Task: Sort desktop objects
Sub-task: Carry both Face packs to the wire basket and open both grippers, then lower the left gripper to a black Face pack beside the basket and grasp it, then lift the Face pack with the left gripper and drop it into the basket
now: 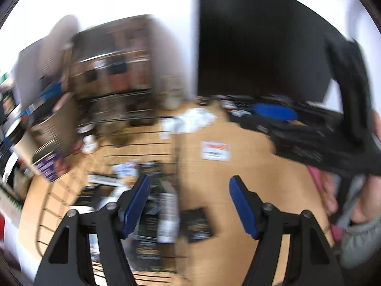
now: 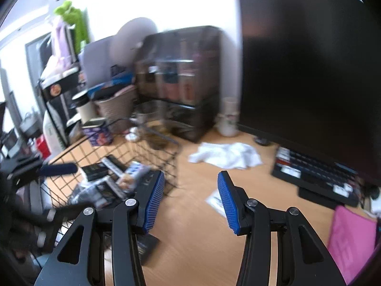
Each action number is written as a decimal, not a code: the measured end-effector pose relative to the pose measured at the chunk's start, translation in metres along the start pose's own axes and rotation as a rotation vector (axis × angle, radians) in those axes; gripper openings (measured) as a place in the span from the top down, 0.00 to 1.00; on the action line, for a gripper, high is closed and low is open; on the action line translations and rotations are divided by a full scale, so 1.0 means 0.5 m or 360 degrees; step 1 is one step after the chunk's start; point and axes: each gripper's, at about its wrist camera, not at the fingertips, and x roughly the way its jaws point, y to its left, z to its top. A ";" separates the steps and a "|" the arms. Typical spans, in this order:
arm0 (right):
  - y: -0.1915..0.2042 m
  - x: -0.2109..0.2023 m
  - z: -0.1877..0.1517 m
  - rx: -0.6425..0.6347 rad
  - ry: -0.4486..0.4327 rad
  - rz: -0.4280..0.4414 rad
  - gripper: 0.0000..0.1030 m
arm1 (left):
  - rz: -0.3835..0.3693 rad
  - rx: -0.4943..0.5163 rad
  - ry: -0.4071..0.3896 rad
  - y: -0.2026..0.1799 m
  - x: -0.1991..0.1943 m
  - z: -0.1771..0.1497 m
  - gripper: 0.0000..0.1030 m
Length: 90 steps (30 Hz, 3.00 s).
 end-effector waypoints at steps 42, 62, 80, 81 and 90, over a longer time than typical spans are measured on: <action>-0.154 -0.034 -0.145 0.0201 0.0091 -0.0067 0.52 | 0.0145 -0.0014 0.0371 -0.130 0.267 -0.107 0.20; -0.149 -0.031 -0.144 0.0183 0.0084 -0.0021 0.52 | 0.0080 -0.0024 0.0364 -0.128 0.268 -0.099 0.20; -0.157 -0.028 -0.152 0.0199 0.0089 -0.0011 0.52 | 0.0151 0.0002 0.0388 -0.105 0.270 -0.112 0.19; -0.157 -0.028 -0.153 0.0198 0.0089 -0.0011 0.52 | 0.0129 -0.0011 0.0376 -0.107 0.267 -0.111 0.19; -0.161 -0.024 -0.156 0.0210 0.0104 -0.0016 0.52 | 0.0001 -0.0034 0.0371 -0.102 0.254 -0.108 0.19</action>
